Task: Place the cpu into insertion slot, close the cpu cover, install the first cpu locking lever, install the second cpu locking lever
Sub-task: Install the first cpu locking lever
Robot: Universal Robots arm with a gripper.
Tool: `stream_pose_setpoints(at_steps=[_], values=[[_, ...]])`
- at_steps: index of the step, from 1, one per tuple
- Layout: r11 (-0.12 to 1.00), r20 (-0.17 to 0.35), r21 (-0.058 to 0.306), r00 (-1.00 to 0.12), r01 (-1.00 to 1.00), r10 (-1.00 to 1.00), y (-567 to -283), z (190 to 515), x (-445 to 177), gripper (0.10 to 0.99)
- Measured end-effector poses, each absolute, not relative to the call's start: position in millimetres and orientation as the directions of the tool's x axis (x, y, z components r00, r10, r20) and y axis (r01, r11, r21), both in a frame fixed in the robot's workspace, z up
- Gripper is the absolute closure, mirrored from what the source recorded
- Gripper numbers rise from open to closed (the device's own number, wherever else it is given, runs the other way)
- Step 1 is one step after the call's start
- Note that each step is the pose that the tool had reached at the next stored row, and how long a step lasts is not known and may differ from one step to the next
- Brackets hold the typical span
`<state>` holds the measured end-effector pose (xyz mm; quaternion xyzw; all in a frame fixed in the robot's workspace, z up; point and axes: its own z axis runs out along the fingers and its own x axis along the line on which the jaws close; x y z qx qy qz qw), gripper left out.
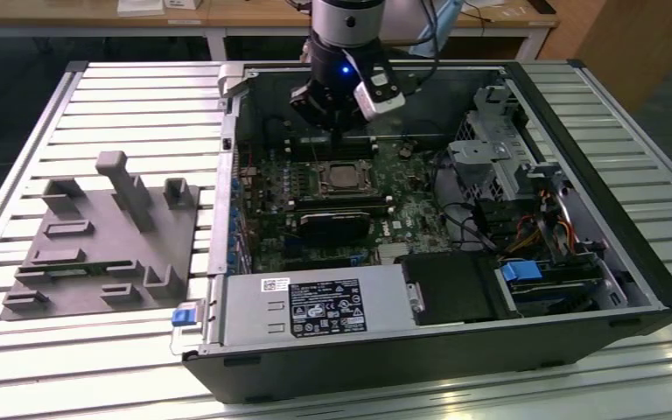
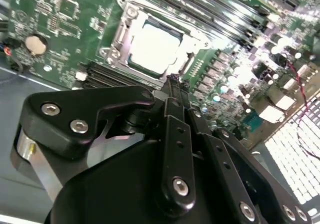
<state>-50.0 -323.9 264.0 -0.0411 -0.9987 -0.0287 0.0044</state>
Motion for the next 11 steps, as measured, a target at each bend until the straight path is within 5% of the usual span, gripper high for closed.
stream_pose_setpoints(at_steps=[11], values=[[0.998,0.004,0.066,-1.0,0.01,0.01,-324,262,-66,0.969]])
